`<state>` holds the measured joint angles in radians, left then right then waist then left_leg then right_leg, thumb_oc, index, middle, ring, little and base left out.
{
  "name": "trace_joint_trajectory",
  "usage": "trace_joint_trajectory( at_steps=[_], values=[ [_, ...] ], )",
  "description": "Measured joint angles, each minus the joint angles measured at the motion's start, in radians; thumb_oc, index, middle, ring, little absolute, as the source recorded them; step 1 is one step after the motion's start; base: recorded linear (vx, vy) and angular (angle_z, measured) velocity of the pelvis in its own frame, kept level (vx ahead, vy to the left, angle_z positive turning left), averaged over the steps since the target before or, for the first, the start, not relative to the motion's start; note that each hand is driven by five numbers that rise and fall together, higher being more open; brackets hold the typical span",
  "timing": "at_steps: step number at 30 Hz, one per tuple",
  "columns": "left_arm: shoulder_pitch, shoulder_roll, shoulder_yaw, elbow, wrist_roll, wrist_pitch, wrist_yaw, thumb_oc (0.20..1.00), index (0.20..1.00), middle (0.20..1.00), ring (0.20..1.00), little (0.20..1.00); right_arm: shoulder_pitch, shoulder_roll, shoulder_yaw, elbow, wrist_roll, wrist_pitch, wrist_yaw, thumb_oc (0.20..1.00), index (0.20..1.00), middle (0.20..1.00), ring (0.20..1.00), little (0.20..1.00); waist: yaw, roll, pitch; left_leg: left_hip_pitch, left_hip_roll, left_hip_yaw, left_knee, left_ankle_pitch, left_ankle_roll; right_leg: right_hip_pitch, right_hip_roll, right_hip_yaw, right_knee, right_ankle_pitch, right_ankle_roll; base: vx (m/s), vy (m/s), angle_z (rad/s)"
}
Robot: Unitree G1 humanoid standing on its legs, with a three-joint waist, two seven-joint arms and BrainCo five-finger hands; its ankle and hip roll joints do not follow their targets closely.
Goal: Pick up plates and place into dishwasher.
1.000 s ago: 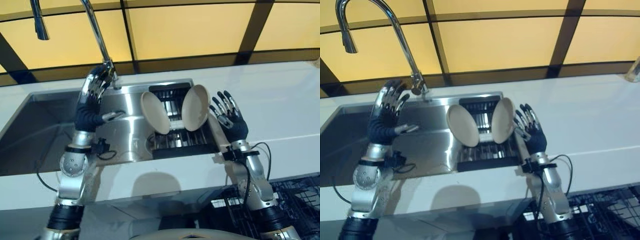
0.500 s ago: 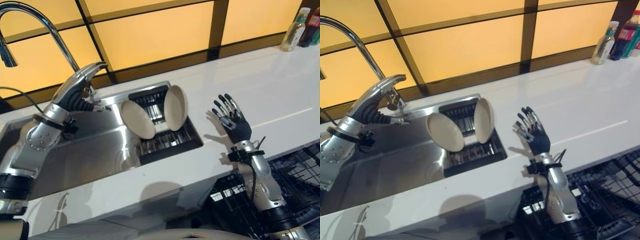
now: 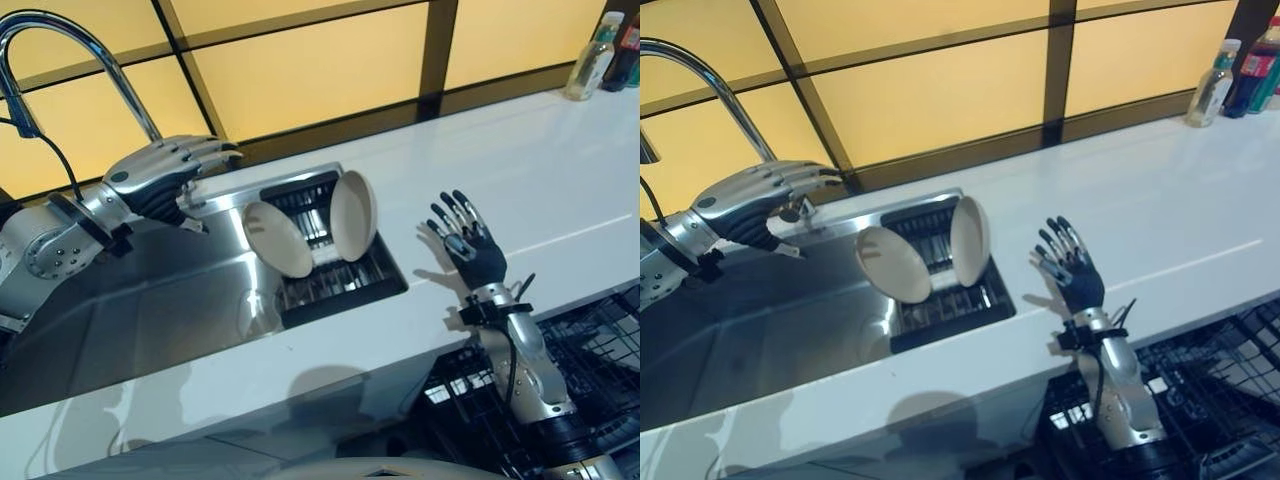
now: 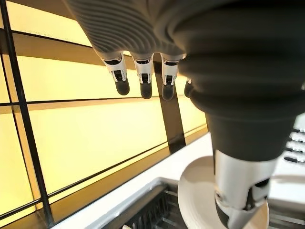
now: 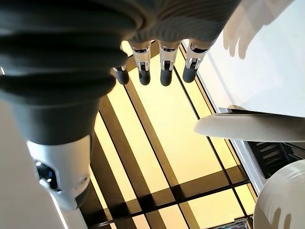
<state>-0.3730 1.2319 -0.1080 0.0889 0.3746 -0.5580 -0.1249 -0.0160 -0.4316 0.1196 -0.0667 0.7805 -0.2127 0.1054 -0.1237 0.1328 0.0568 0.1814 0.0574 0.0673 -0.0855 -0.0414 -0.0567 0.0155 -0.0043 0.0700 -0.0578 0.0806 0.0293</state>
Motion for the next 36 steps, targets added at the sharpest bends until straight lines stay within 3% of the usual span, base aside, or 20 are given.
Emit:
trace_joint_trajectory(
  at_steps=[11, 16, 23, 29, 33, 36],
  values=[
    [0.0, 0.028, -0.083, -0.01, 0.046, -0.041, -0.098, 1.0, 1.0, 1.0, 1.0, 1.0, 0.001, -0.017, 0.0, 0.0, 0.008, 0.0, -0.015, 1.0, 1.0, 1.0, 1.0, 1.0, 0.002, 0.0, 0.0, 0.0, -0.001, -0.001, 0.0, 0.0, 0.0, 0.001, 0.0, -0.001, 0.0, 0.0, 0.0, 0.0, 0.0, 0.0],
    [0.0, 0.029, -0.111, -0.01, 0.089, -0.048, -0.082, 1.0, 1.0, 1.0, 1.0, 1.0, 0.001, -0.017, 0.001, 0.0, 0.018, -0.002, -0.029, 1.0, 1.0, 1.0, 1.0, 1.0, 0.002, -0.001, 0.001, 0.0, -0.001, -0.001, 0.0, 0.0, 0.0, 0.001, 0.0, -0.001, 0.0, 0.0, 0.0, 0.0, 0.0, 0.0],
    [0.0, 0.029, -0.114, 0.021, 0.276, -0.086, 0.165, 1.0, 1.0, 1.0, 1.0, 1.0, 0.002, -0.018, 0.001, 0.001, 0.019, -0.021, -0.028, 1.0, 1.0, 1.0, 1.0, 1.0, 0.0, -0.002, 0.001, 0.0, -0.001, -0.001, 0.0, 0.0, 0.0, 0.0, 0.0, -0.001, 0.0, 0.0, 0.0, 0.0, 0.0, 0.0],
    [0.0, 0.027, -0.185, 0.095, 0.436, -0.088, 0.416, 1.0, 1.0, 1.0, 1.0, 1.0, 0.002, -0.018, 0.007, 0.002, 0.027, -0.024, -0.029, 1.0, 1.0, 1.0, 1.0, 1.0, -0.002, -0.003, 0.001, 0.001, -0.002, 0.001, 0.0, 0.0, 0.0, 0.0, 0.001, 0.001, 0.0, 0.0, 0.0, 0.0, 0.0, 0.0],
    [0.001, 0.014, -0.195, 0.134, 0.494, -0.084, 0.524, 1.0, 1.0, 1.0, 1.0, 1.0, 0.002, -0.018, 0.011, 0.002, 0.027, -0.028, -0.03, 1.0, 1.0, 1.0, 1.0, 1.0, -0.003, -0.006, 0.0, 0.001, -0.002, 0.002, -0.001, 0.0, 0.0, -0.001, 0.001, 0.002, 0.0, 0.001, -0.001, 0.0, 0.0, 0.0],
    [0.0, 0.009, -0.224, 0.155, 0.511, -0.081, 0.549, 1.0, 1.0, 1.0, 1.0, 1.0, 0.002, -0.018, 0.012, 0.002, 0.03, -0.03, -0.031, 1.0, 1.0, 1.0, 1.0, 1.0, -0.006, -0.007, -0.001, 0.002, -0.002, 0.004, -0.001, 0.0, 0.0, -0.001, 0.001, 0.003, 0.001, 0.002, -0.001, 0.0, 0.0, 0.0]
  ],
)
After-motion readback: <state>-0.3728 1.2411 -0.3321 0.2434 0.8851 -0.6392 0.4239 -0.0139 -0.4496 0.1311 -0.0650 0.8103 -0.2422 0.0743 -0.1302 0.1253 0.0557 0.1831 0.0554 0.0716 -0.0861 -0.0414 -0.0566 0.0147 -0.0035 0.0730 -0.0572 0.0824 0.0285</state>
